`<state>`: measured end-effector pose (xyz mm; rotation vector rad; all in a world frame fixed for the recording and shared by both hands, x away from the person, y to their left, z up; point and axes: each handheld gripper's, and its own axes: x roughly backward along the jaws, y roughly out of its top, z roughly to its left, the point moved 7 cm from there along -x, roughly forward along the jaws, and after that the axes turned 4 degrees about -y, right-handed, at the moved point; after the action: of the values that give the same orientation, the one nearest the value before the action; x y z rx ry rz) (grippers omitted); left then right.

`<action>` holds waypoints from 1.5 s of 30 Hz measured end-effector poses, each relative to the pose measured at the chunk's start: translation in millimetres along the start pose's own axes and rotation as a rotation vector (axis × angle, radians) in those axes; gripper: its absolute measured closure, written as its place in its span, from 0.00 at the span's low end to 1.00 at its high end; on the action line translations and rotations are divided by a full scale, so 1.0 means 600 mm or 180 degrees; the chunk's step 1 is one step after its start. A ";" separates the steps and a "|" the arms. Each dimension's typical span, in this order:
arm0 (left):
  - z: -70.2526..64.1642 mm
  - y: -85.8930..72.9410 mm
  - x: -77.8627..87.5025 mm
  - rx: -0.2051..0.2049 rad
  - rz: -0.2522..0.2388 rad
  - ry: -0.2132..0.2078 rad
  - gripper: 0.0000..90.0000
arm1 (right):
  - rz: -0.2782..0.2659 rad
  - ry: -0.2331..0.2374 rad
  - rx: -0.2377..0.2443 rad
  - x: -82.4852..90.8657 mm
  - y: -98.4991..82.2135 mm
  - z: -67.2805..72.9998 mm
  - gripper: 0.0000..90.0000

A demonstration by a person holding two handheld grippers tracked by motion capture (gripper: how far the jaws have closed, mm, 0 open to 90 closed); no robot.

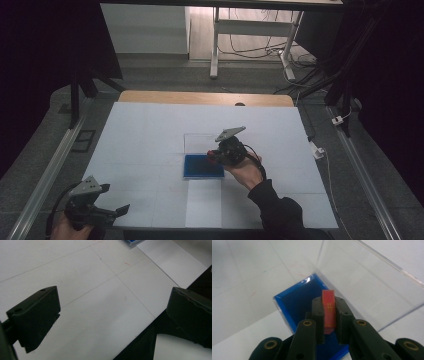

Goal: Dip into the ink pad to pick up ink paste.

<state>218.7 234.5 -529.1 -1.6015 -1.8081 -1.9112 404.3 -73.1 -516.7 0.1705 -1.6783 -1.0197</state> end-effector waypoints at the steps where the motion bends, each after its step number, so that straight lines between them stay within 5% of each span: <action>1: 0.000 0.000 0.000 -0.0001 0.0010 0.0003 0.00 | -0.0011 -0.0018 -0.0009 -0.002 -0.001 -0.002 0.89; 13: 0.000 0.000 -0.001 -0.0008 0.0015 -0.0005 0.00 | 0.0182 -0.0051 0.0103 -0.033 -0.016 0.003 0.89; 24: 0.001 0.001 -0.002 0.0003 0.0023 -0.0024 0.00 | 0.0215 -0.0051 -0.0034 -0.046 -0.026 0.003 0.89; 30: 0.000 0.001 -0.003 0.0007 0.0045 -0.0019 0.00 | 0.0225 -0.0274 0.0195 -0.047 -0.027 0.018 0.90; 36: 0.001 0.000 -0.002 0.0008 0.0034 -0.0016 0.00 | 0.0168 -0.0085 0.0001 -0.047 -0.029 0.005 0.90; 41: 0.001 0.000 -0.002 0.0004 0.0039 -0.0010 0.00 | 0.0230 -0.0315 0.0244 -0.047 -0.028 0.019 0.90; 45: 0.000 -0.001 -0.002 -0.0010 0.0052 -0.0004 0.00 | 0.0154 -0.0148 0.0012 -0.047 -0.030 0.009 0.90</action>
<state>219.1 233.8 -530.3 -1.6139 -1.7876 -1.9076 403.9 -65.2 -549.6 0.1088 -1.7183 -0.9911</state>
